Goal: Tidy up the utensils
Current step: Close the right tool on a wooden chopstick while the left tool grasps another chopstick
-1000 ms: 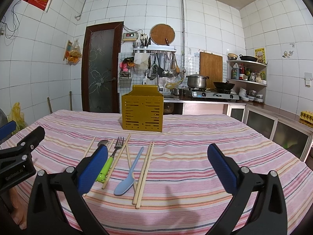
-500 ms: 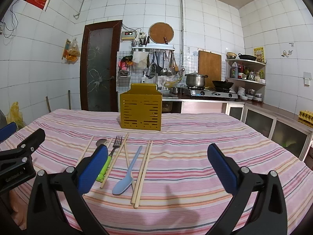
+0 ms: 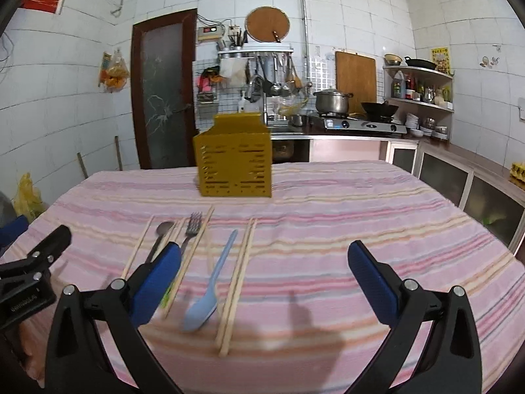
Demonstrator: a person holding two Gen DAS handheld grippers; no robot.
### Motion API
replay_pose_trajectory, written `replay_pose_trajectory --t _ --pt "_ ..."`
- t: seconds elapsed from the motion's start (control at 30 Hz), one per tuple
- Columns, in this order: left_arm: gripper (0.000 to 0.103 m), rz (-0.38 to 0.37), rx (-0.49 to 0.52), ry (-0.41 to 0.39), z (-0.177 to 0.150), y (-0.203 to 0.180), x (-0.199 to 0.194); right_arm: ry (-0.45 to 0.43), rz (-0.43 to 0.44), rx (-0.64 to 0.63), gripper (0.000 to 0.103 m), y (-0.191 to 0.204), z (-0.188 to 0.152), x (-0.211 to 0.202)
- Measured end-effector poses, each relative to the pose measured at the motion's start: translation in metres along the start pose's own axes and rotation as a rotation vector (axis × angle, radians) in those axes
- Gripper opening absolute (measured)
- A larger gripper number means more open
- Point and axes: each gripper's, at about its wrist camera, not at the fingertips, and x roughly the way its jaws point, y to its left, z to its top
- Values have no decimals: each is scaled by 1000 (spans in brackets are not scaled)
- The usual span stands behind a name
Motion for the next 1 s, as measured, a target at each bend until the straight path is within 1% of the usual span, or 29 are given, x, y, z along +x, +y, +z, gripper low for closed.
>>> replay_pose_trajectory --t 0.13,0.23,0.3,0.37,0.47,0.53,0.6,0.63,0.7,0.8,0.87,1.0 --pt "98 -1 -28 56 22 6 27 26 -9 -6 99 -4 20 23" --pt "98 -9 -10 89 39 2 52 84 -2 -13 99 -3 30 53" --pt "98 -14 14 118 50 -2 70 147 6 -12 99 -2 37 77" --pt "98 -18 8 131 58 -4 86 184 3 -9 99 -2 45 98" --pt "98 -30 -6 166 67 -8 112 205 -14 -20 99 0 52 119" --pt "98 -28 -12 189 69 -8 127 215 -29 -24 99 0 50 132" --pt "98 -23 -17 218 65 -9 141 254 -40 -22 99 -2 43 147" --pt "98 -15 -23 231 62 -8 147 291 -36 -18 99 -3 36 155" --pt "98 -11 -50 266 53 -3 158 311 -28 -1 99 -6 28 160" --pt "98 -13 -69 318 42 0 171 332 -38 -11 99 -6 21 165" --pt "98 -9 -58 350 35 -1 180 350 -42 -7 99 -7 19 169" --pt "98 10 -5 409 20 -6 195 379 -58 8 99 -11 16 175"
